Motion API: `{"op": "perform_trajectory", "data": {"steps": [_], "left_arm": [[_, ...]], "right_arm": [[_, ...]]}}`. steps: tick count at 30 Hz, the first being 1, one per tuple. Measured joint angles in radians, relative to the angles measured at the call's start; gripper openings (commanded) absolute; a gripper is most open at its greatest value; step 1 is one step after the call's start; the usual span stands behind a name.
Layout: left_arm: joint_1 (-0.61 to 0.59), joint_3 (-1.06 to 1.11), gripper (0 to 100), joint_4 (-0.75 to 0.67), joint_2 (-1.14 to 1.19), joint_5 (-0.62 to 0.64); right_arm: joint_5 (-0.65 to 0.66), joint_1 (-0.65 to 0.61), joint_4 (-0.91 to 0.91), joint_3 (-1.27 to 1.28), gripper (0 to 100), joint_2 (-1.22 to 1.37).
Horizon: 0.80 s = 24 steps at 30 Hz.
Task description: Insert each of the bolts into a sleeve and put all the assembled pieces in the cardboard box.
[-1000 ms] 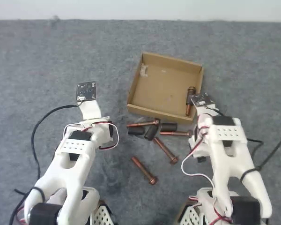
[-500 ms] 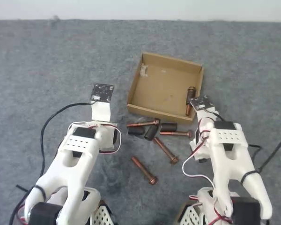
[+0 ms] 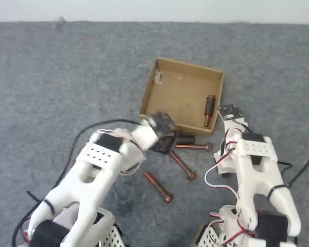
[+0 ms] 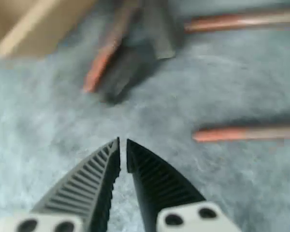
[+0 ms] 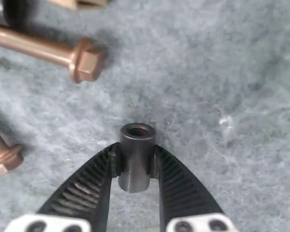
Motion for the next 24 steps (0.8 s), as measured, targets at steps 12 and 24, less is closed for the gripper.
{"op": "perform_trajectory", "data": {"steps": [12,24], "left_arm": [[0.15,0.015,9,0.043,0.0,-0.097],[0.35,0.054,12,0.129,0.0,-0.144]], "right_arm": [[-0.017,0.233,-0.006,-0.069,0.7,0.048],[-0.032,0.253,-0.008,-0.069,0.7,0.051]]}}
